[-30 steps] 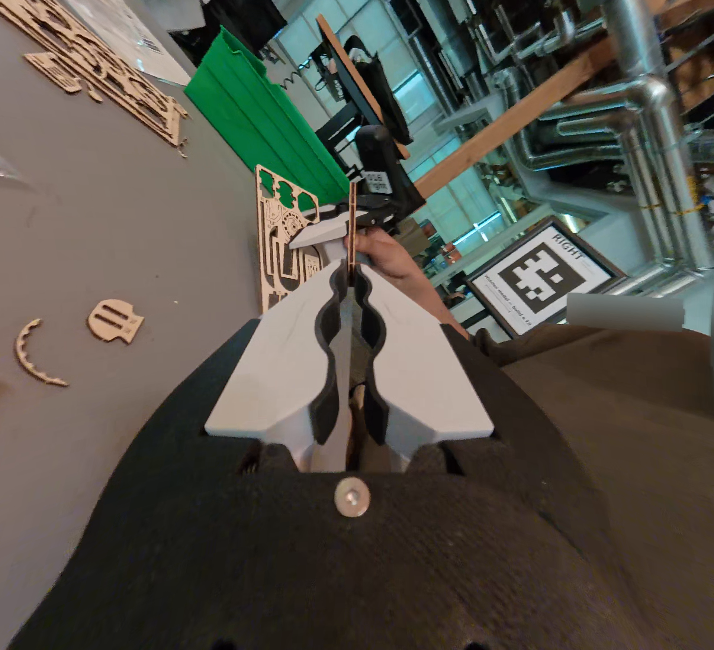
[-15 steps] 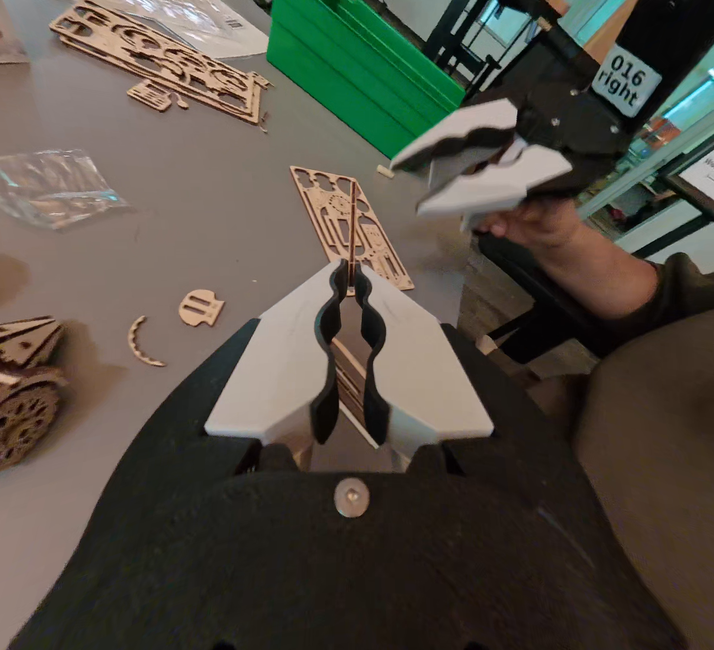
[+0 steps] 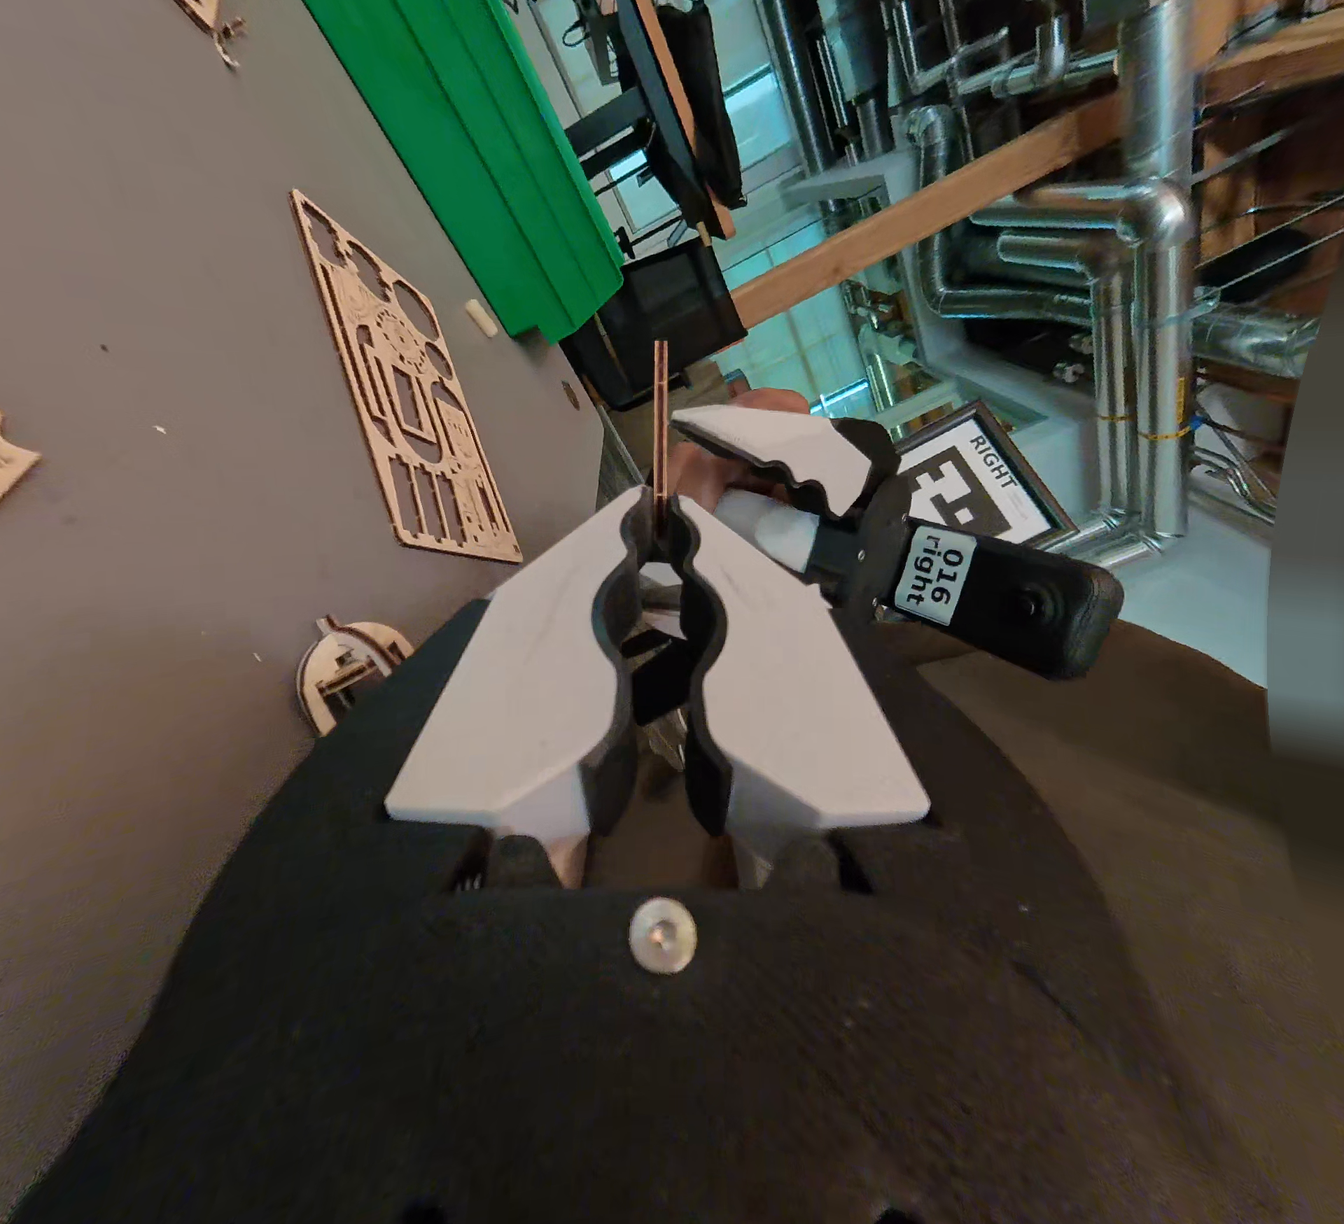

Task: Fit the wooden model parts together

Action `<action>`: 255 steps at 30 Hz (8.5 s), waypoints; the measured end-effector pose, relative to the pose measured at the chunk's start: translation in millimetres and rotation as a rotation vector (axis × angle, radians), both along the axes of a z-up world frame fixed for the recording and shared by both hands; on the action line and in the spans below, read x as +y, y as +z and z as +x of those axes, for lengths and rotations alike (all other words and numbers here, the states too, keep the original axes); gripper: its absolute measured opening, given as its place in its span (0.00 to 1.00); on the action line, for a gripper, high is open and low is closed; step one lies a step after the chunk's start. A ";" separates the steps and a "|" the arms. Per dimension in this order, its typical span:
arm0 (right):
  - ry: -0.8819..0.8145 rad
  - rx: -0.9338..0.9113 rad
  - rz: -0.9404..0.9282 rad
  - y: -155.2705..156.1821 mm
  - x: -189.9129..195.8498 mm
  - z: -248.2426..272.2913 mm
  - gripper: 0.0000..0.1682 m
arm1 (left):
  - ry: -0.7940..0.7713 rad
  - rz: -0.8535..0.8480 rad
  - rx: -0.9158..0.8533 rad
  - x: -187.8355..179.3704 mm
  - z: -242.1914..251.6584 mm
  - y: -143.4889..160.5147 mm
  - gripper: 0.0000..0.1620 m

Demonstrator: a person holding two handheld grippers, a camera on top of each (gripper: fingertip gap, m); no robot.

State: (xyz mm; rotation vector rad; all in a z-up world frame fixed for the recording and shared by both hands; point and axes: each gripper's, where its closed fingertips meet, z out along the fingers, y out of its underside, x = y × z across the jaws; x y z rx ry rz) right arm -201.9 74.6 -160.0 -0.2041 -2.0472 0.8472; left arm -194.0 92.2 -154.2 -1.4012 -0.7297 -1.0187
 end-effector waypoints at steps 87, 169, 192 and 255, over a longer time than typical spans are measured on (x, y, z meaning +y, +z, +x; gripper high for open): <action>0.025 -0.780 -0.660 -16.5 7.0 -54.0 0.00 | 0.327 0.049 0.131 -62.0 -57.8 18.0 0.18; 0.518 -0.902 -1.106 62.8 -12.6 -20.5 0.00 | 0.405 -0.184 0.832 -37.4 -29.7 19.6 0.19; 0.281 -0.630 -1.101 59.1 -27.5 -37.9 0.00 | 0.553 -0.175 0.812 -40.6 -30.4 29.6 0.21; 0.093 -0.728 -0.359 -42.7 18.1 -32.3 0.00 | 0.093 -0.732 0.894 -36.9 -16.3 -72.4 0.07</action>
